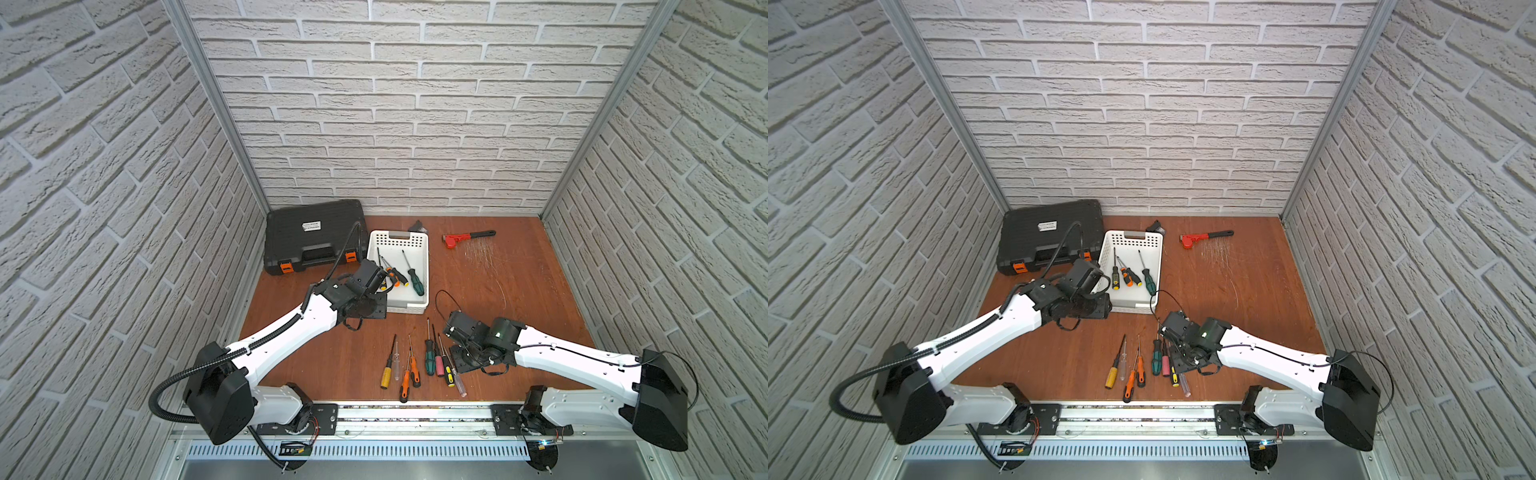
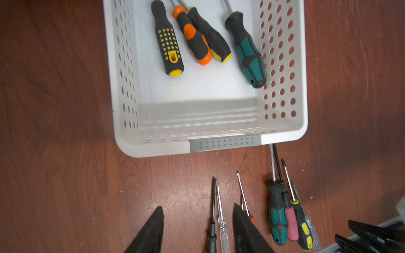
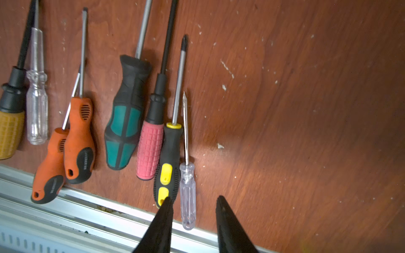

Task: Put the screwdriver in the bin
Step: 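Release the yellow-black screwdriver in the bin while the right gripper grasps the clear screwdriver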

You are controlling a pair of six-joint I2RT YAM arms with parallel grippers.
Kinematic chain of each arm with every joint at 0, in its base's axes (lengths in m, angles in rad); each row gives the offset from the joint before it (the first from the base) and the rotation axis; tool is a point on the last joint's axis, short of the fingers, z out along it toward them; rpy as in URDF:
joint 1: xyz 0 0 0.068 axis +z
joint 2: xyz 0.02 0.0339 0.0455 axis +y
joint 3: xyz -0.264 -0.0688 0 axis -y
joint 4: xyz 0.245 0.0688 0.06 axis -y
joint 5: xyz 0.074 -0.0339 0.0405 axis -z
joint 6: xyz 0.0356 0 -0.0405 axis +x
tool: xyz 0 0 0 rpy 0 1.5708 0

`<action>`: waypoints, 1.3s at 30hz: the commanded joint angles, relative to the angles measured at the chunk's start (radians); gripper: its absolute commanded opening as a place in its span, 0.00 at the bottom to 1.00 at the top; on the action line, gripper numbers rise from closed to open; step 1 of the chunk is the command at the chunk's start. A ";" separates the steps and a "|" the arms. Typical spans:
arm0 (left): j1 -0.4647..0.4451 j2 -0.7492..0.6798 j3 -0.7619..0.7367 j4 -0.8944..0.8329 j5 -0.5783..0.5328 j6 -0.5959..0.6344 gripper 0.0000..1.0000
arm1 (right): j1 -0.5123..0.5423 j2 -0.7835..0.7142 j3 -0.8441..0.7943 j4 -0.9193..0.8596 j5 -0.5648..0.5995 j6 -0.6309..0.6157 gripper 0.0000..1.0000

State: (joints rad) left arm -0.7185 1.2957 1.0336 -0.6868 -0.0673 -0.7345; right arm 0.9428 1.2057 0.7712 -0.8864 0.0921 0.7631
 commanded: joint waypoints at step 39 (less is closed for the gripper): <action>0.049 -0.054 -0.010 -0.020 -0.081 -0.033 0.53 | 0.061 0.198 -0.149 0.202 -0.052 0.093 0.23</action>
State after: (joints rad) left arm -0.6807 1.2747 1.0241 -0.6964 -0.1234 -0.7708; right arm 0.9981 1.3670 0.6518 -0.7452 0.0490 0.8566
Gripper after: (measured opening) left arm 0.531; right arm 0.238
